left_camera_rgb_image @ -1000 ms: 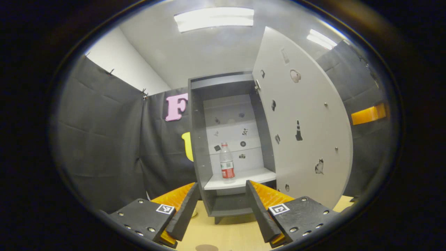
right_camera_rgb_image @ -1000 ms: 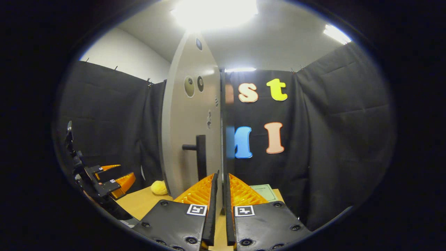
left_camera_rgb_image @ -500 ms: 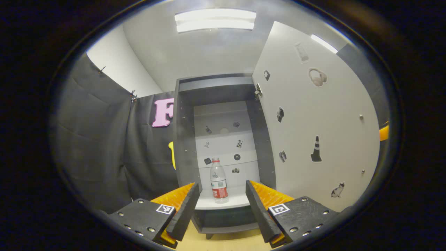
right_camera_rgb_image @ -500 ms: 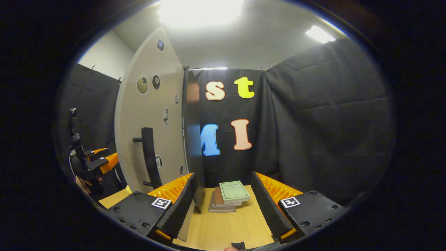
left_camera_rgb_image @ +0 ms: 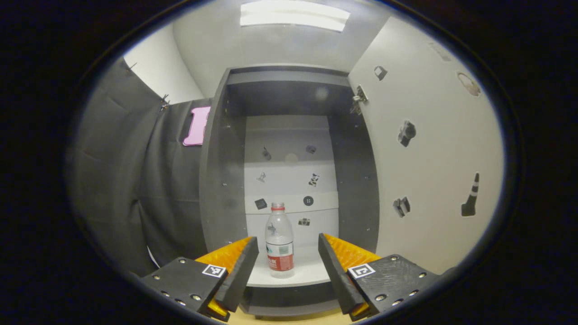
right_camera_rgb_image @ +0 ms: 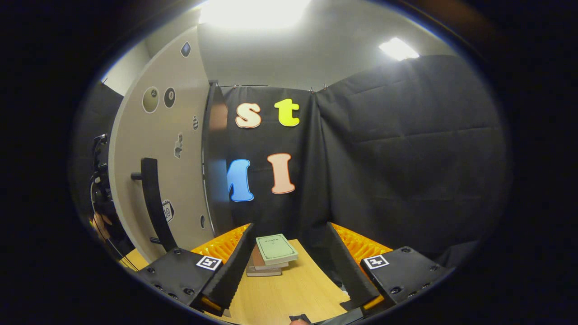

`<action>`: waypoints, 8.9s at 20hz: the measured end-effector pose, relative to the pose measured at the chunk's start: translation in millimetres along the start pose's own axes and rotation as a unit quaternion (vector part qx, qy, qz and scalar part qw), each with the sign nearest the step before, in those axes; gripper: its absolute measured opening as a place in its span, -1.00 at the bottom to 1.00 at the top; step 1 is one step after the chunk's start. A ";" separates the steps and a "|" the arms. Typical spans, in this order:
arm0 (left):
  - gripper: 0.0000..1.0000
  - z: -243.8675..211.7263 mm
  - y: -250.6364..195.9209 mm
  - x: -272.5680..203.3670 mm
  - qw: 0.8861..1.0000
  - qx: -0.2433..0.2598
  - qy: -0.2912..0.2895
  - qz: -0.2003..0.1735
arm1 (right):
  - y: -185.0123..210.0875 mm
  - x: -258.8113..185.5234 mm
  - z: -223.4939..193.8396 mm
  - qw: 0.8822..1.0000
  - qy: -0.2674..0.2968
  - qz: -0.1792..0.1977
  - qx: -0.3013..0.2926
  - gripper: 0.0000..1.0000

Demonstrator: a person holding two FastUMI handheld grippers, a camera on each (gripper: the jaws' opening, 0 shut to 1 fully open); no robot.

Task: Open the cabinet door with the right hand, grasp the bottle in the cabinet with the left hand and place it on the coaster, then close the cabinet door with the right hand.

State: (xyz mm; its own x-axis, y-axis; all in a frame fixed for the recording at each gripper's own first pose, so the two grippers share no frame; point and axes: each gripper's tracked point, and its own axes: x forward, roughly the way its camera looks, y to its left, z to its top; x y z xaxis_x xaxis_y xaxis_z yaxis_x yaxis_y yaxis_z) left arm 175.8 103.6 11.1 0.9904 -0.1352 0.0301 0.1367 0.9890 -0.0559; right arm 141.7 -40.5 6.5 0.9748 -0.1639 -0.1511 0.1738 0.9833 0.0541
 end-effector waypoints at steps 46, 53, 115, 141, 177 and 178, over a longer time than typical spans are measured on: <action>0.49 -35.0 64.7 -4.4 0.999 -0.017 0.006 0.036 | 9.6 32.4 -36.9 0.999 0.045 -0.006 0.000 0.96; 0.49 -62.8 107.7 -89.9 0.995 -0.016 0.012 0.101 | 19.3 23.6 -49.1 0.997 0.059 0.044 0.005 0.96; 0.55 -269.0 111.0 -242.9 0.979 0.020 0.074 0.189 | 49.9 -15.0 -105.3 0.986 0.092 0.127 -0.047 0.99; 0.55 -29.5 119.3 -298.9 0.988 0.040 0.031 0.148 | 78.9 -14.2 -0.2 0.989 0.015 0.140 0.043 0.96; 0.55 -53.3 294.1 -299.7 0.993 0.022 0.025 0.111 | 216.3 -64.9 -1.3 0.999 0.012 0.051 -0.007 0.87; 0.55 -54.4 298.2 -301.7 0.993 0.019 0.025 0.111 | 224.3 -66.0 -1.2 0.998 0.011 0.055 -0.008 0.87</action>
State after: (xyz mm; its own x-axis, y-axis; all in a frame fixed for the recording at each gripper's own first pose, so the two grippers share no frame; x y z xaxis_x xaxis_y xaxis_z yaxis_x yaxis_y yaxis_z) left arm -81.1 436.1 -69.0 0.9959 0.0856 -0.0290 -0.0861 0.9961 -0.0172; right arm 116.2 191.0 27.4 0.9844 -0.0542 -0.1677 0.0643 0.9964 0.0556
